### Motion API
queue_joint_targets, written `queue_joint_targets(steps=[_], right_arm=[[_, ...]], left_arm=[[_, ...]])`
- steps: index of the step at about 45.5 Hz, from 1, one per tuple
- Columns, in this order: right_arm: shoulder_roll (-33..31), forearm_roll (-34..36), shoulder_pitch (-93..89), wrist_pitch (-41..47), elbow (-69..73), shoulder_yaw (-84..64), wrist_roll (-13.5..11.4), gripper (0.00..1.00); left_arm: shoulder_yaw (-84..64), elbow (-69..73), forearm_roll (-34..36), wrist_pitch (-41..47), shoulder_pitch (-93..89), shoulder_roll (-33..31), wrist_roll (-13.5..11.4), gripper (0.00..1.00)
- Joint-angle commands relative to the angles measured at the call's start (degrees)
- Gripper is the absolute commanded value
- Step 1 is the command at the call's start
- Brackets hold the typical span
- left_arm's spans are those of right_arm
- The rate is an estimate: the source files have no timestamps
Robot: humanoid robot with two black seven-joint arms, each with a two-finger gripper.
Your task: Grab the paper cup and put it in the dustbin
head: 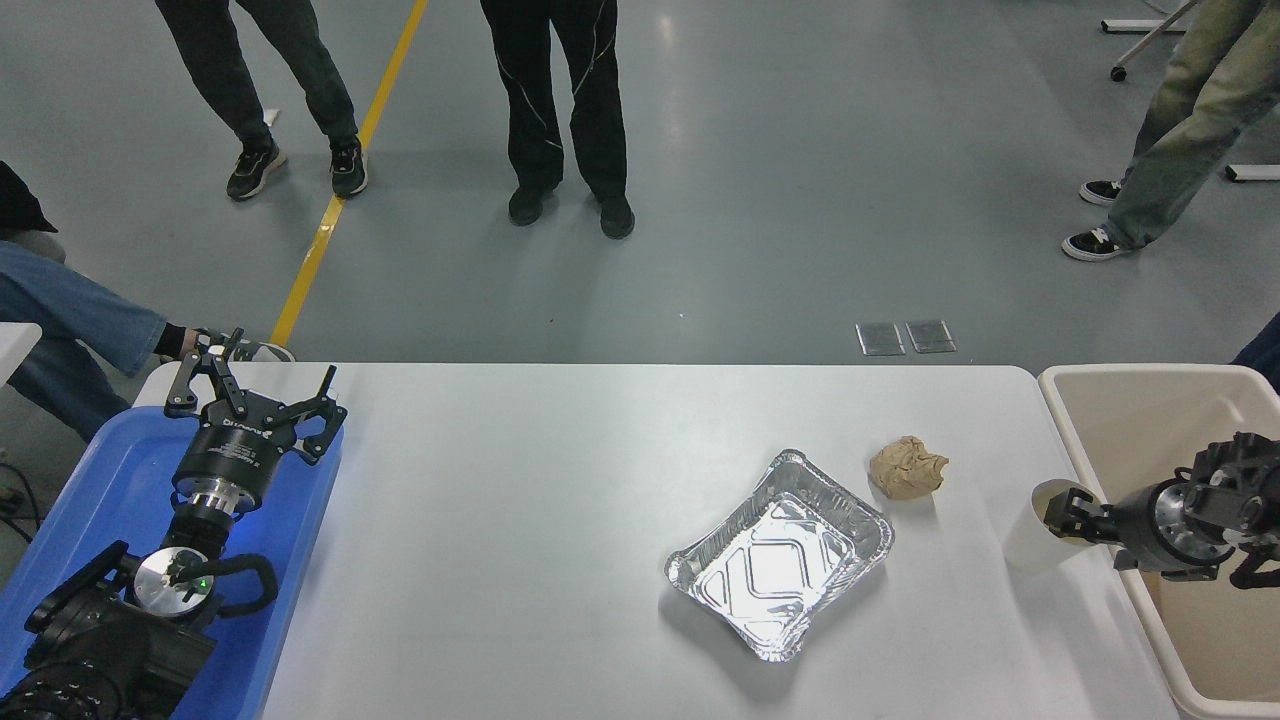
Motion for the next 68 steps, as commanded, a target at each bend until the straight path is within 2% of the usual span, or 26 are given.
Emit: queue_joint_targets(steps=[1,10,19,31,36,40,45,52,59,63,68], right_arm=[[0.28,-0.08,-0.03,-0.05,-0.1,-0.4,0.14,0.0],[0.02,-0.43,1.73,0.04,0.52,-0.49,0.23,0.0],[-3.49,-5.44,7.7,1.09,4.73,-0.49,0.4,0.0],[-12.19,-16.42,25.97,4.52,23.26,-0.49,0.4,0.0],[-16.5,-23.1,35.2,7.94,32.85,-0.84,0.4,0.0],[-18.44,-25.48,43.37,10.84,39.44,-3.47,0.4,0.0],[-18.53,-25.48,55.94,14.36,47.44,-10.67,0.4,0.0],[-14.4,-24.96,74.23,19.45,55.71,-18.76,1.45,0.0],[-10.36,-20.57,85.22,25.35,56.15,-18.6,4.27,0.0],[-8.6,-17.05,89.09,25.35,56.33,-15.79,4.44,0.0],[-8.24,-16.52,90.32,25.35,56.33,-11.66,4.36,0.0]], left_arm=[[0.0,0.0,0.0,0.0,-0.01,0.02,0.0,0.99],[0.0,-0.09,0.0,0.0,-0.01,0.02,0.0,0.99],[0.0,0.0,0.0,0.0,-0.01,0.02,0.09,0.99],[0.09,0.0,0.0,0.0,-0.01,0.02,0.09,0.99],[0.0,-0.09,0.0,0.0,-0.01,0.02,0.09,0.99],[0.0,0.0,0.0,0.0,-0.01,0.02,0.09,0.99],[0.0,0.0,0.09,0.0,-0.01,0.02,0.09,0.99],[0.09,0.0,0.0,0.0,0.0,0.02,0.09,0.99],[0.0,0.0,0.0,0.0,-0.01,0.02,0.09,0.99],[0.0,0.0,0.0,0.0,-0.01,0.02,0.09,0.99],[0.0,0.0,0.0,0.0,-0.01,0.02,0.0,0.99]])
